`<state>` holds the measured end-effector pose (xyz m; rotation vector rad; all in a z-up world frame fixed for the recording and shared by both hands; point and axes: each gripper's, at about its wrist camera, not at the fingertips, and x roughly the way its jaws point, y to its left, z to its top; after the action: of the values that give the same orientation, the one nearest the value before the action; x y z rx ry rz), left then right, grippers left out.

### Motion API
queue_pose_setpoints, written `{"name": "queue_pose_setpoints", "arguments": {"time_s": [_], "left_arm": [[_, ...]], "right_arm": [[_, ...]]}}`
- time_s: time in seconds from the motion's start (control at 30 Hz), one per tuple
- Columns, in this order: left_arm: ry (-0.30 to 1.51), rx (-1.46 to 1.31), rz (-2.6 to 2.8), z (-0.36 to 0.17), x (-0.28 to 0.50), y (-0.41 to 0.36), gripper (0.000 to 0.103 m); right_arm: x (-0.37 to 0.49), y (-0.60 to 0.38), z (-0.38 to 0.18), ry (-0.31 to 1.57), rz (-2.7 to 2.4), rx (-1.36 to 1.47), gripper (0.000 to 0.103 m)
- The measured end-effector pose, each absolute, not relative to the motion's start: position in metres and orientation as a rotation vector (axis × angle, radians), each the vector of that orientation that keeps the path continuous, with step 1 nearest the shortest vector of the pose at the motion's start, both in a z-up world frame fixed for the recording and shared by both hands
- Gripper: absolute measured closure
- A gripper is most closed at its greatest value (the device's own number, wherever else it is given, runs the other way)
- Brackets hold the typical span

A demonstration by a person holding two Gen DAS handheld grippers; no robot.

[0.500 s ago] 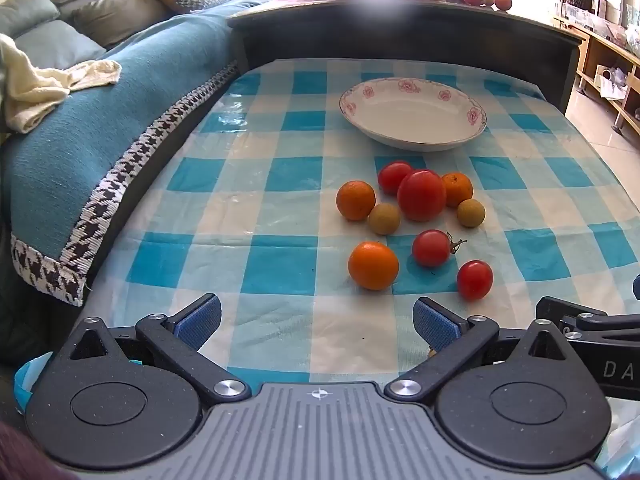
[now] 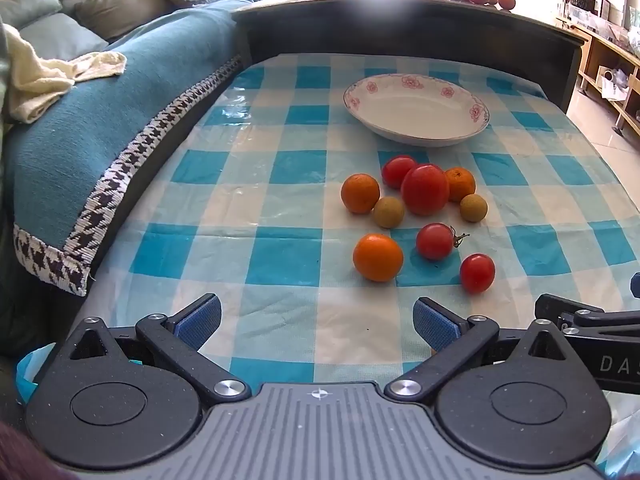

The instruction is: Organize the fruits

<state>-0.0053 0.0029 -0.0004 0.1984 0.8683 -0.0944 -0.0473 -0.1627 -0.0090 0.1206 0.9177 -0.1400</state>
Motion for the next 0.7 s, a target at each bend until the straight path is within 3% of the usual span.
{"name": "queue_pose_setpoints", "arguments": {"time_s": [0.7], "left_arm": [[0.867, 0.199, -0.104, 0.0008, -0.0072, 0.0007, 0.0]], "right_arm": [[-0.0505, -0.1669, -0.0117, 0.925, -0.163, 0.119, 0.0]]}}
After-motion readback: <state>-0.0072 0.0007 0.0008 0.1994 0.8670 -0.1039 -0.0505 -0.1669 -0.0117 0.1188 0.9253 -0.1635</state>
